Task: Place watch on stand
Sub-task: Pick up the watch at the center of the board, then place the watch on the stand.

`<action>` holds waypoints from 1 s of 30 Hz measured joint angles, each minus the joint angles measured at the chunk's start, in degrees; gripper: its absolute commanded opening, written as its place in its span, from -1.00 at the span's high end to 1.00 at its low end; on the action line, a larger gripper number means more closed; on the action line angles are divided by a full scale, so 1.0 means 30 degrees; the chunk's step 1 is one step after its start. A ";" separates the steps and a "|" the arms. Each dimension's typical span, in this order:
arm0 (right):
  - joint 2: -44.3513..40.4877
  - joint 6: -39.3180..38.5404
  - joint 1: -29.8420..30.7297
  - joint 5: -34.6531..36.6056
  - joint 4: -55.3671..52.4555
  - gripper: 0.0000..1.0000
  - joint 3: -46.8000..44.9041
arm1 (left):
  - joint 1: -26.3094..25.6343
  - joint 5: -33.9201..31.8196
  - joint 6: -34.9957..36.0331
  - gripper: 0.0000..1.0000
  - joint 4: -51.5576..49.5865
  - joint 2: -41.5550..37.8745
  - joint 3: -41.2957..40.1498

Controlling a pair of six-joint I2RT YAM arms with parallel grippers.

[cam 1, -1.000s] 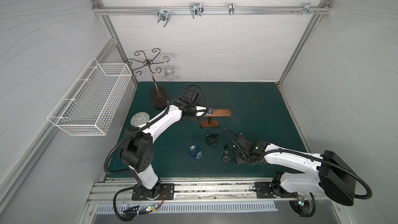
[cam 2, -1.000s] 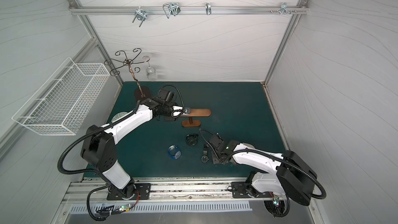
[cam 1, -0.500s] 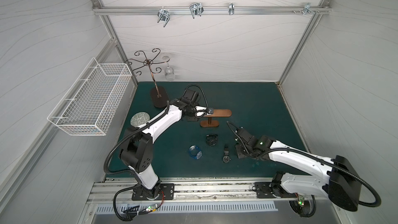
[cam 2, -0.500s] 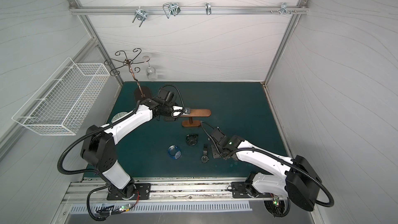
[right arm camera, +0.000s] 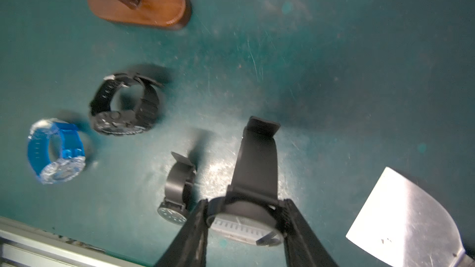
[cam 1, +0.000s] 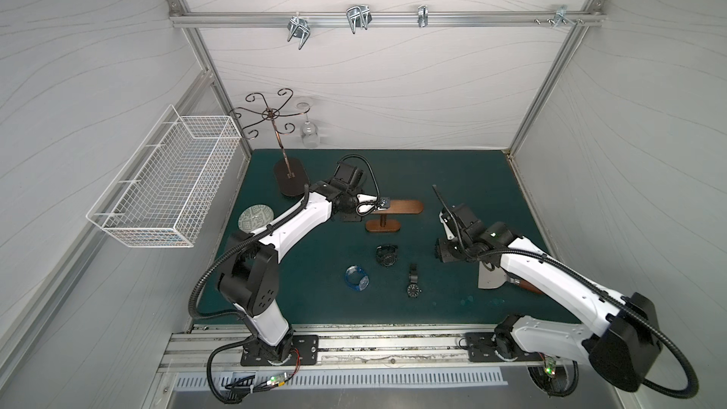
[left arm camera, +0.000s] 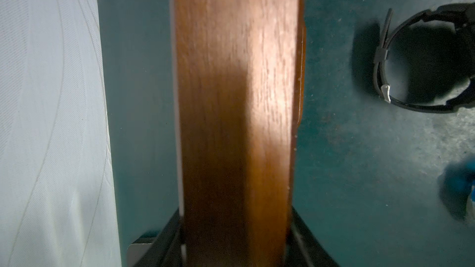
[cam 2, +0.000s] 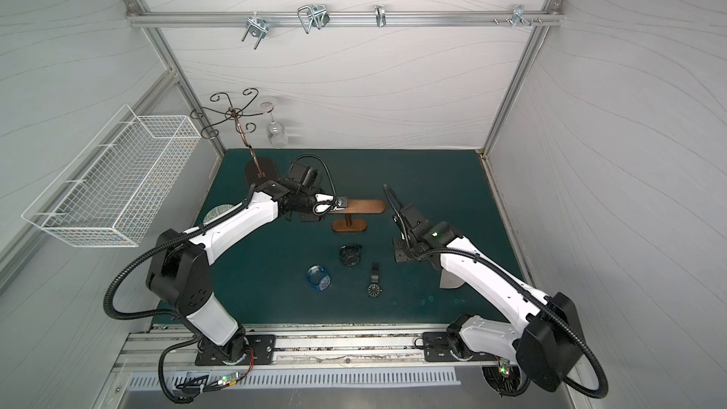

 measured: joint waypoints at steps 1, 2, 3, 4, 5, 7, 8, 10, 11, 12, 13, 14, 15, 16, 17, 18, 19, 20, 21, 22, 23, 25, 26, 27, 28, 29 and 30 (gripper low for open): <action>0.0226 -0.0211 -0.0160 -0.0109 -0.0007 0.20 0.0291 | -0.0007 0.0000 -0.0007 0.00 0.0036 -0.0036 -0.0036; 0.0430 -0.0437 -0.0321 -0.0219 0.0000 0.20 0.0554 | -0.0007 0.0000 -0.0007 0.00 0.0058 -0.0058 -0.0066; 0.0678 -0.0656 -0.0539 -0.0335 0.0015 0.21 0.0845 | -0.0007 0.0000 -0.0015 0.00 0.0087 -0.0073 -0.0102; 0.0918 -0.0911 -0.0765 -0.0423 0.0029 0.21 0.1122 | -0.0015 0.0000 -0.0022 0.00 0.0102 -0.0102 -0.0131; 0.1144 -0.1100 -0.0976 -0.0481 0.0036 0.21 0.1348 | -0.0036 0.0000 -0.0066 0.00 0.0117 -0.0131 -0.0160; 0.1683 -0.1741 -0.1501 -0.0568 0.0131 0.21 0.1843 | -0.0109 0.0007 -0.0095 -0.01 0.0182 -0.0226 -0.0284; 0.1894 -0.1967 -0.1705 -0.0619 0.0197 0.21 0.2025 | -0.0138 0.0022 -0.0095 -0.01 0.0211 -0.0270 -0.0350; 0.2448 -0.2594 -0.2113 -0.0721 0.0437 0.22 0.2404 | -0.0219 0.0029 -0.0102 -0.01 0.0255 -0.0379 -0.0481; 0.2718 -0.2885 -0.2244 -0.0772 0.0488 0.23 0.2608 | -0.0240 0.0044 -0.0109 -0.01 0.0277 -0.0408 -0.0539; 0.3009 -0.3155 -0.2361 -0.0787 0.0517 0.23 0.2856 | -0.0248 0.0044 -0.0109 -0.01 0.0299 -0.0452 -0.0568; 0.3359 -0.3453 -0.2463 -0.0838 0.0590 0.23 0.3162 | -0.0248 0.0044 -0.0109 -0.01 0.0313 -0.0466 -0.0590; 0.3621 -0.3643 -0.2535 -0.0860 0.0692 0.23 0.3417 | -0.0248 0.0044 -0.0109 -0.01 0.0335 -0.0466 -0.0605; 0.3883 -0.3905 -0.2616 -0.0896 0.0845 0.23 0.3665 | -0.0248 0.0044 -0.0109 -0.01 0.0335 -0.0481 -0.0619; 0.4102 -0.4080 -0.2703 -0.0925 0.0991 0.23 0.3883 | -0.0248 0.0044 -0.0109 0.00 0.0342 -0.0481 -0.0627; 0.4277 -0.4277 -0.2754 -0.0954 0.1078 0.23 0.4073 | -0.0248 0.0044 -0.0109 -0.01 0.0350 -0.0488 -0.0627; 0.4466 -0.4473 -0.2812 -0.0998 0.1151 0.24 0.4306 | -0.0248 0.0044 -0.0109 0.00 0.0342 -0.0488 -0.0634; 0.4648 -0.4590 -0.2856 -0.1027 0.1195 0.24 0.4532 | -0.0248 0.0044 -0.0109 -0.01 0.0342 -0.0495 -0.0634; 0.4838 -0.4736 -0.2907 -0.1056 0.1268 0.23 0.4765 | -0.0248 0.0044 -0.0117 0.00 0.0342 -0.0495 -0.0634; 0.5034 -0.4881 -0.2951 -0.1086 0.1333 0.24 0.4998 | -0.0255 0.0044 -0.0117 0.00 0.0342 -0.0495 -0.0634; 0.5187 -0.4991 -0.2980 -0.1144 0.1443 0.24 0.5180 | -0.0262 0.0044 -0.0117 0.00 0.0342 -0.0495 -0.0634; 0.5304 -0.5049 -0.2987 -0.1209 0.1479 0.24 0.5348 | -0.0270 0.0036 -0.0117 0.00 0.0342 -0.0495 -0.0634; 0.5530 -0.5224 -0.3016 -0.1282 0.1574 0.24 0.5697 | -0.0284 0.0029 -0.0117 0.00 0.0342 -0.0495 -0.0634; 0.5610 -0.5311 -0.3024 -0.1304 0.1596 0.24 0.5865 | -0.0284 0.0022 -0.0117 0.00 0.0342 -0.0495 -0.0634; 0.5668 -0.5355 -0.3024 -0.1333 0.1596 0.24 0.6003 | -0.0284 0.0029 -0.0117 0.00 0.0342 -0.0495 -0.0634; 0.5719 -0.5384 -0.3024 -0.1355 0.1603 0.25 0.6135 | -0.0284 0.0022 -0.0117 0.00 0.0350 -0.0495 -0.0634; 0.5741 -0.5399 -0.3024 -0.1362 0.1610 0.24 0.6222 | -0.0284 0.0022 -0.0117 0.00 0.0350 -0.0495 -0.0634; 0.5763 -0.5435 -0.3024 -0.1392 0.1603 0.24 0.6309 | -0.0284 0.0022 -0.0117 0.00 0.0364 -0.0495 -0.0648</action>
